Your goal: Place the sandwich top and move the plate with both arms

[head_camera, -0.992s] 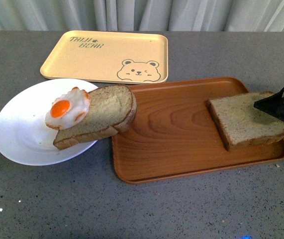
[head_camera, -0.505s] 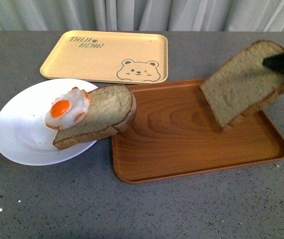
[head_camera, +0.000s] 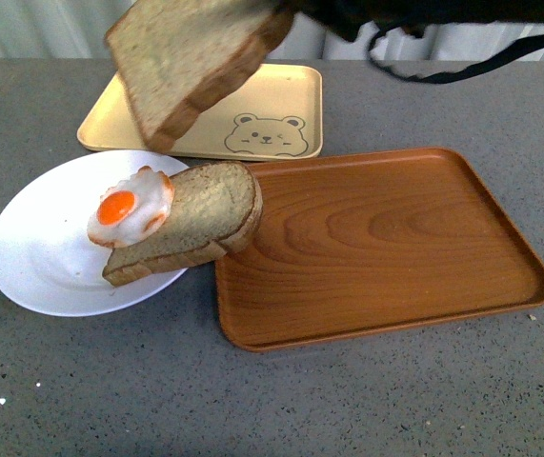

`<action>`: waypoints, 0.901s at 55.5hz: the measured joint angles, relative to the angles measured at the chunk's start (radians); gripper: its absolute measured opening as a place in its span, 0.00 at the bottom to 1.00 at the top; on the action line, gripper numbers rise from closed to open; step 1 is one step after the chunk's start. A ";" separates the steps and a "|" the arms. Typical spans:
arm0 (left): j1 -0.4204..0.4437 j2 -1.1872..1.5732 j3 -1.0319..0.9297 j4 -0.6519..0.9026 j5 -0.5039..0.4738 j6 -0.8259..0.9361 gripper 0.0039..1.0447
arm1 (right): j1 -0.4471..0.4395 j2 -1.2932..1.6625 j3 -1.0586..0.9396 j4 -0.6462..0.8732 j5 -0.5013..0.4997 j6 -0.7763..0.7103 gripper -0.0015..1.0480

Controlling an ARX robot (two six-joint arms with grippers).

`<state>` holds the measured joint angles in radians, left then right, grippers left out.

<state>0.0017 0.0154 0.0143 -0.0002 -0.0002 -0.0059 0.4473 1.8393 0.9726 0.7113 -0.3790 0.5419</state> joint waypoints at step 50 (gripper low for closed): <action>0.000 0.000 0.000 0.000 0.000 0.000 0.92 | 0.137 0.240 -0.011 0.060 0.211 0.097 0.27</action>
<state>0.0017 0.0154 0.0143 -0.0002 -0.0002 -0.0059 0.5846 2.0789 0.9615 0.7712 -0.1680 0.6388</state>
